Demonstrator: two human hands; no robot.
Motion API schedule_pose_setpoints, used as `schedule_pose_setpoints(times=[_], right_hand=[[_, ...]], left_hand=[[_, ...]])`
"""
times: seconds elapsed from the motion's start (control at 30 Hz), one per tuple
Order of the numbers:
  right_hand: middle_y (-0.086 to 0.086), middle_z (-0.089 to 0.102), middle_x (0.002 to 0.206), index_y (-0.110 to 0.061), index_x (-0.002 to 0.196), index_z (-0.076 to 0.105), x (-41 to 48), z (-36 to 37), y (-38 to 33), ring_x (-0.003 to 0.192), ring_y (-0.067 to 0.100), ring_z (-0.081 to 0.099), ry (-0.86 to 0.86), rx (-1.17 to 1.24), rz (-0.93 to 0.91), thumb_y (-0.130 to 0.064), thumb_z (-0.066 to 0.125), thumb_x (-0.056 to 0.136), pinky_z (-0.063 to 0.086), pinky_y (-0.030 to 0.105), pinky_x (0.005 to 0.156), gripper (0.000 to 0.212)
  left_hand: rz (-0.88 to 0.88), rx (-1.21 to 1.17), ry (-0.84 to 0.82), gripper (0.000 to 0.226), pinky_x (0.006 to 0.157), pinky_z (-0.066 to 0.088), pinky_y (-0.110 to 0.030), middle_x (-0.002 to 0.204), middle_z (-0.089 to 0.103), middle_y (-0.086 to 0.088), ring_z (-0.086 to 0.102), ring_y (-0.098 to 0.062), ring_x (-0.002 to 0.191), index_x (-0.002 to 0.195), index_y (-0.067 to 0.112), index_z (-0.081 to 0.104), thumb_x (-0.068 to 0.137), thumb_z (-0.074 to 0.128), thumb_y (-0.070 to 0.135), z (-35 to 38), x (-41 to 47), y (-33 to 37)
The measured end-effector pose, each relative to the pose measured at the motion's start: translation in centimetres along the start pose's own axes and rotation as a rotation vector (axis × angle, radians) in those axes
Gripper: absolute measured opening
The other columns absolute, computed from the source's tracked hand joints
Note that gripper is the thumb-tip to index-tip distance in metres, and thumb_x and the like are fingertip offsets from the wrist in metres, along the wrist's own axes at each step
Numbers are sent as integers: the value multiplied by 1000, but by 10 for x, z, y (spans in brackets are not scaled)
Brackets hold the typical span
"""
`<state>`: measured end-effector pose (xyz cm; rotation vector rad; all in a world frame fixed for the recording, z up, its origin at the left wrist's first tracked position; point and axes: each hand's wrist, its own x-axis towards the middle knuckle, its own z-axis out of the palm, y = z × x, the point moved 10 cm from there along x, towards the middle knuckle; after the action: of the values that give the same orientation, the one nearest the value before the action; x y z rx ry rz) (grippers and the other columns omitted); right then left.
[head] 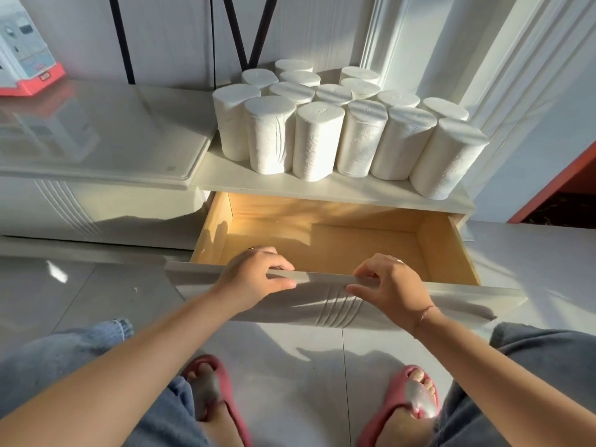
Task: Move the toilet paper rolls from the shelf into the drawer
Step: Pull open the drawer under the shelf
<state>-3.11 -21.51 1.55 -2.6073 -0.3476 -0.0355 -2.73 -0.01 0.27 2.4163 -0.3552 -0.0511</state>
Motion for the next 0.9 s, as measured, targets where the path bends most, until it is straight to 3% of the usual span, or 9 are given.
schedule_pose_setpoints(times=[0.47,0.77,0.9], right_hand=[[-7,58,79,-15,81,67,-50,4,-20,78,14,54,-90,5,-35,-36,79,74,47,32,71,25],[-15,52,80,-20,86,66,-62,12,-20,76,9,50,-197,-72,-44,-45,74,77,40,22,67,28],[-9,63,87,-18,93,67,-49,14,-25,82,11,59,-297,-57,-34,-51,71,77,49,26,75,36]], left_hand=[[-28,22,-177,16,65,45,-23,82,62,19,57,-1,75,82,38,70,70,75,48,16,-42,11],[-2,15,-292,17,63,39,-18,80,61,23,53,9,76,77,39,67,68,74,52,27,-50,14],[11,27,-374,23,62,36,-12,82,61,23,52,11,79,82,43,63,69,68,62,31,-48,11]])
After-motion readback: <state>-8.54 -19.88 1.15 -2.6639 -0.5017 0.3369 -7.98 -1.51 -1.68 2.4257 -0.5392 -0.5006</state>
